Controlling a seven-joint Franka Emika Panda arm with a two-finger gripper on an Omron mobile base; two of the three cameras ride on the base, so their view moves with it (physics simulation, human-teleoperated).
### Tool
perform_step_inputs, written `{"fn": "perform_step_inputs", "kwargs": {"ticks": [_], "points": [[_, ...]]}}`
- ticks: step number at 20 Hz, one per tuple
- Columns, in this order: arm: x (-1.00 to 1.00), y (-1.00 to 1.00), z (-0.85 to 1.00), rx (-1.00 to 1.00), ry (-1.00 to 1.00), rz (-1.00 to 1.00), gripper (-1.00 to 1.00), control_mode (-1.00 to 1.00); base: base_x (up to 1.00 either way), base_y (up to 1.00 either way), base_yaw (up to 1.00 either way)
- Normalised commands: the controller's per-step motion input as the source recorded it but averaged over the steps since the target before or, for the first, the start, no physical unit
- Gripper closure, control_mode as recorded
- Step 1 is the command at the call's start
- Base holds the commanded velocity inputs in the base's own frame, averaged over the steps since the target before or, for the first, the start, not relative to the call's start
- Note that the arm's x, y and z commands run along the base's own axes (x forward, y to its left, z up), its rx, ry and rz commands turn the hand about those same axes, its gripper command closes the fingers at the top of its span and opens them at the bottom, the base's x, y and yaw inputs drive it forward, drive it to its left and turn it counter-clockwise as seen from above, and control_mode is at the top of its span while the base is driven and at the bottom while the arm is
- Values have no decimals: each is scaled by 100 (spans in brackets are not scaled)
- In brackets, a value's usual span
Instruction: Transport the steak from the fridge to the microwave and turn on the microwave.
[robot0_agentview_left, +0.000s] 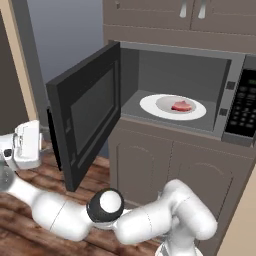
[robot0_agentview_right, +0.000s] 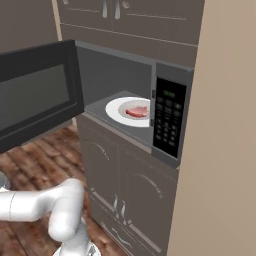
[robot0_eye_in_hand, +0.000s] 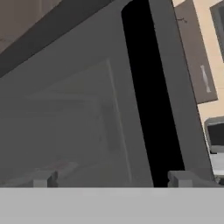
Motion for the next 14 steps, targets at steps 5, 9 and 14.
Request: {"fn": "perform_step_inputs", "kwargs": {"ticks": [5,9,14], "points": [[0,-99,9,22,9,-17,-100,-100,0,0,0],[-43,-100,20,22,5,-4,-100,-100,0,0,0],[-99,-100,-2,5,0,34,-100,-100,0,0,0]]}}
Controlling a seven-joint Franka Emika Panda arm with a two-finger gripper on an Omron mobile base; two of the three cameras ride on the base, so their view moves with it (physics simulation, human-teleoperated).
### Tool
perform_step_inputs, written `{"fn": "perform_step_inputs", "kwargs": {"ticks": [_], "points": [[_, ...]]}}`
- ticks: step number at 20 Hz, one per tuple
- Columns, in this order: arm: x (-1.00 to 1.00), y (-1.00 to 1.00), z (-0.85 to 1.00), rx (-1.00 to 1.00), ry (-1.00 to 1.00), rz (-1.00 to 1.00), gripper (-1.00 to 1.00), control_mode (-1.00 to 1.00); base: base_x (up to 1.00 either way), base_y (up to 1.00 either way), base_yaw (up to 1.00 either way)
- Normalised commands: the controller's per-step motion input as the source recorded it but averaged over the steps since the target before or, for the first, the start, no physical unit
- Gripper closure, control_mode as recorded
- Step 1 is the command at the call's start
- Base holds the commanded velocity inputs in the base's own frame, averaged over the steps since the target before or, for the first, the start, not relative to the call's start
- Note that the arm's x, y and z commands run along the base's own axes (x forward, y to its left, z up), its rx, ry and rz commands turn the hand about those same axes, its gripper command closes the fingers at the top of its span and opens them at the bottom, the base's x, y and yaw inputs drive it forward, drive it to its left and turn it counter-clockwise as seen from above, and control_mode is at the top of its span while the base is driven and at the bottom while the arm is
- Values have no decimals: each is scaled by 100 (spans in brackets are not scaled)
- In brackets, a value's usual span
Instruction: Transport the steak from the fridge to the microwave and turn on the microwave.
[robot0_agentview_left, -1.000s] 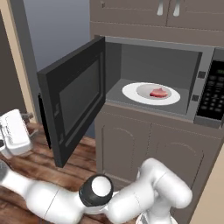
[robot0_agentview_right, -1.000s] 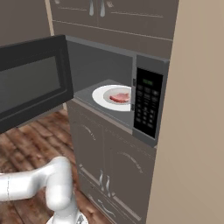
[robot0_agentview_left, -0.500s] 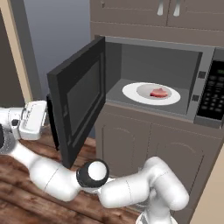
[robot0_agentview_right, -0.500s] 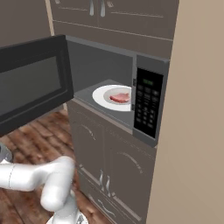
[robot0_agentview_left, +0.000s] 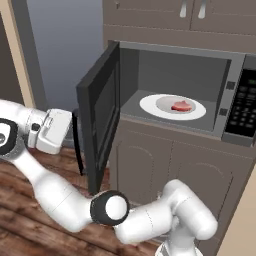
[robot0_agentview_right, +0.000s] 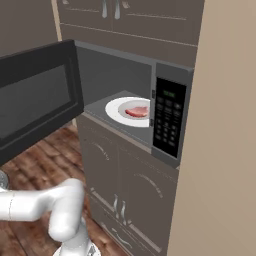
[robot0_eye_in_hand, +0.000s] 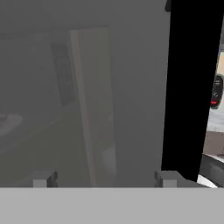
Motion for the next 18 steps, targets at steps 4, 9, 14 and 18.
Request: {"fn": "perform_step_inputs", "kwargs": {"ticks": [4,9,14,18], "points": [[-100,-100,-19,0,-1,53,-100,-100,0,0,0],[-99,-100,-22,-3,-2,58,-100,-100,0,0,0],[-56,-100,-17,-8,0,57,-100,-100,0,0,0],[-3,-100,6,-6,11,44,-100,-100,0,0,0]]}}
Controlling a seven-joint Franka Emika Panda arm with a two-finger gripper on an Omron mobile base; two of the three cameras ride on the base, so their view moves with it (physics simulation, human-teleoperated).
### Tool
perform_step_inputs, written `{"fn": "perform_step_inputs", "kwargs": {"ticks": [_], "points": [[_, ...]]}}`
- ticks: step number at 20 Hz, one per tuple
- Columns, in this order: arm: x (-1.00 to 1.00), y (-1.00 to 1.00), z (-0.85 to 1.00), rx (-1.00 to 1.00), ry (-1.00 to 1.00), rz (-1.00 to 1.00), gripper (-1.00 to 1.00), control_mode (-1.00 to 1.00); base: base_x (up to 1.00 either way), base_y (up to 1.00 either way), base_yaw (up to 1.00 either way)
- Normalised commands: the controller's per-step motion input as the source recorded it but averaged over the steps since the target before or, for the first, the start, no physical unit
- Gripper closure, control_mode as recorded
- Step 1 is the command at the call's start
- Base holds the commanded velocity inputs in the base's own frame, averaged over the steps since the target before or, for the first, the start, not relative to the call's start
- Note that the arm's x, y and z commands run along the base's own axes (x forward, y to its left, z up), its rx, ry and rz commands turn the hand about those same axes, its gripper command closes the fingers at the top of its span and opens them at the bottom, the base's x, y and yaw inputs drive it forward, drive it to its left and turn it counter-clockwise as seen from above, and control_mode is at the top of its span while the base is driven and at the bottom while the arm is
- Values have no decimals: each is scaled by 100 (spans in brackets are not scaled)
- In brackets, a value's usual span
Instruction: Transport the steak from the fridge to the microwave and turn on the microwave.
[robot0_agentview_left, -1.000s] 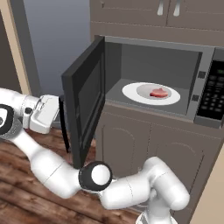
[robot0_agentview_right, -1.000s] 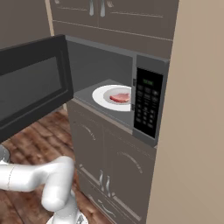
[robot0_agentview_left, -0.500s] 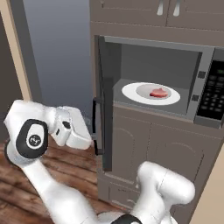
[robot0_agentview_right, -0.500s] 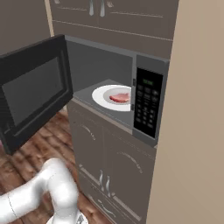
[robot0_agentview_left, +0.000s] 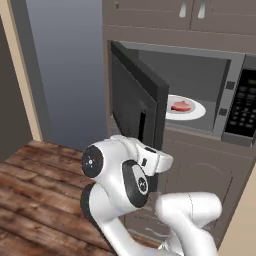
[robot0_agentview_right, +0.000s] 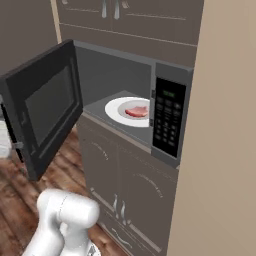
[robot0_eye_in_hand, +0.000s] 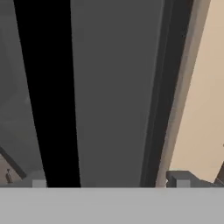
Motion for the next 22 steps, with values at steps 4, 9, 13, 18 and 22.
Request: {"fn": "perform_step_inputs", "kwargs": {"ticks": [4,9,13,18,22], "points": [[12,-100,24,0,27,30,-100,-100,0,0,0],[42,-100,3,0,38,5,-100,-100,0,0,0],[29,-100,-14,2,19,-29,-100,-100,0,0,0],[22,-100,-58,3,-18,-33,-100,-100,0,0,0],[78,-100,-42,0,-22,-8,-100,-100,0,0,0]]}}
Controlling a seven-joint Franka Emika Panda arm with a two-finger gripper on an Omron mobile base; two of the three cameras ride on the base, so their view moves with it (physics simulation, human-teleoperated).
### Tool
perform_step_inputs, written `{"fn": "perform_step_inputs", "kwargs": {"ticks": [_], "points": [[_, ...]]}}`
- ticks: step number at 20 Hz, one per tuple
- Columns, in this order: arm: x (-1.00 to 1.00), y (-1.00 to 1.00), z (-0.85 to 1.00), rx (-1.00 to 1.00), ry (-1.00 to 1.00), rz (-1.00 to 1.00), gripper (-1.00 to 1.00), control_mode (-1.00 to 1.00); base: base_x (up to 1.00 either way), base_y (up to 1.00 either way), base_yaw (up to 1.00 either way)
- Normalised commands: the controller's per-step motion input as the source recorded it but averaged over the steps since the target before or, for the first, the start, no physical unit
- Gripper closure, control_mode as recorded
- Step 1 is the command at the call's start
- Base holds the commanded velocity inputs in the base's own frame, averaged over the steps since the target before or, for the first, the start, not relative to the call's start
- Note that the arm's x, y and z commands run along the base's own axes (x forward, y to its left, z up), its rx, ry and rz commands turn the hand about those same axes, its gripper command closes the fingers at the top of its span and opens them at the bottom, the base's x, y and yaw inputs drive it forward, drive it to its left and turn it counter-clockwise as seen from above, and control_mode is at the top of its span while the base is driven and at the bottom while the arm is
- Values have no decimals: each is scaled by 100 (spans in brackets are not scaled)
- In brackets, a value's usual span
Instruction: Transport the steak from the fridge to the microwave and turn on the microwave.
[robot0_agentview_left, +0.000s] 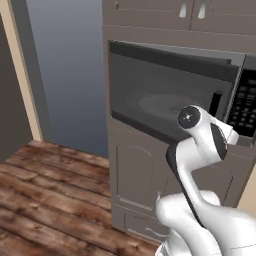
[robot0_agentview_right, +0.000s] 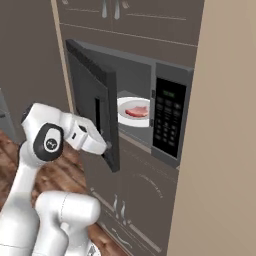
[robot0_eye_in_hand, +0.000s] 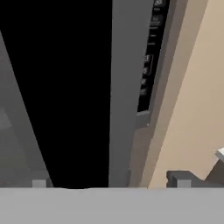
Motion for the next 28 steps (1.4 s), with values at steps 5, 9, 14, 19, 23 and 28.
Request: {"fn": "perform_step_inputs", "kwargs": {"ticks": [5,9,14,19,23,28], "points": [[95,-100,-22,-2,-19,0,-100,-100,0,0,0],[100,-100,-12,-10,-2,-6,-100,-100,0,0,0],[73,-73,-23,-6,6,-43,-100,-100,0,0,0],[27,-36,-7,0,20,-68,-100,-100,0,0,0],[-11,10,15,0,23,-51,-100,-100,0,0,0],[-63,64,42,2,25,-49,-100,-100,0,0,0]]}}
